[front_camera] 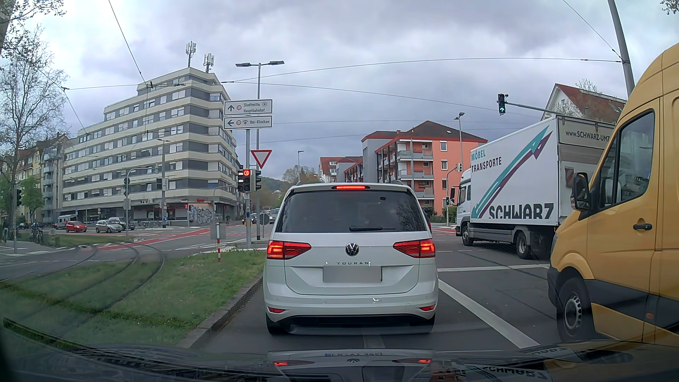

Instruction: Follow the waypoints while adhering to traffic rules and regulations

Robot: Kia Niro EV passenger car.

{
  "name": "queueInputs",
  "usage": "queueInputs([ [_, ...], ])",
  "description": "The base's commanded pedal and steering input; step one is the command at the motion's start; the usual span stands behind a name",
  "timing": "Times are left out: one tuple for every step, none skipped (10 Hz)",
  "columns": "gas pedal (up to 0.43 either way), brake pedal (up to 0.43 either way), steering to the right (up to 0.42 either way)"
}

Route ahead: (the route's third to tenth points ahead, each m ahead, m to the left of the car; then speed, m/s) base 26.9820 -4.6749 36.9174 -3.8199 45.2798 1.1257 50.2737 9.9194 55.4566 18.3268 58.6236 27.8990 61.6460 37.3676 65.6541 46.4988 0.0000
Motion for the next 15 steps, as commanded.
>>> queueInputs([
  [0.0,0.244,-0.025],
  [0.0,0.244,-0.025],
  [0.0,0.244,-0.025],
  [0.0,0.244,-0.026],
  [0.0,0.244,-0.025],
  [0.0,0.244,-0.025],
  [0.0,0.244,-0.026],
  [0.0,0.244,-0.026],
  [0.0,0.244,-0.025],
  [0.0,0.244,-0.025],
  [0.0,0.244,-0.025],
  [0.0,0.244,-0.025],
  [0.0,0.244,-0.026],
  [0.0,0.244,-0.025],
  [0.0,0.244,-0.026],
])
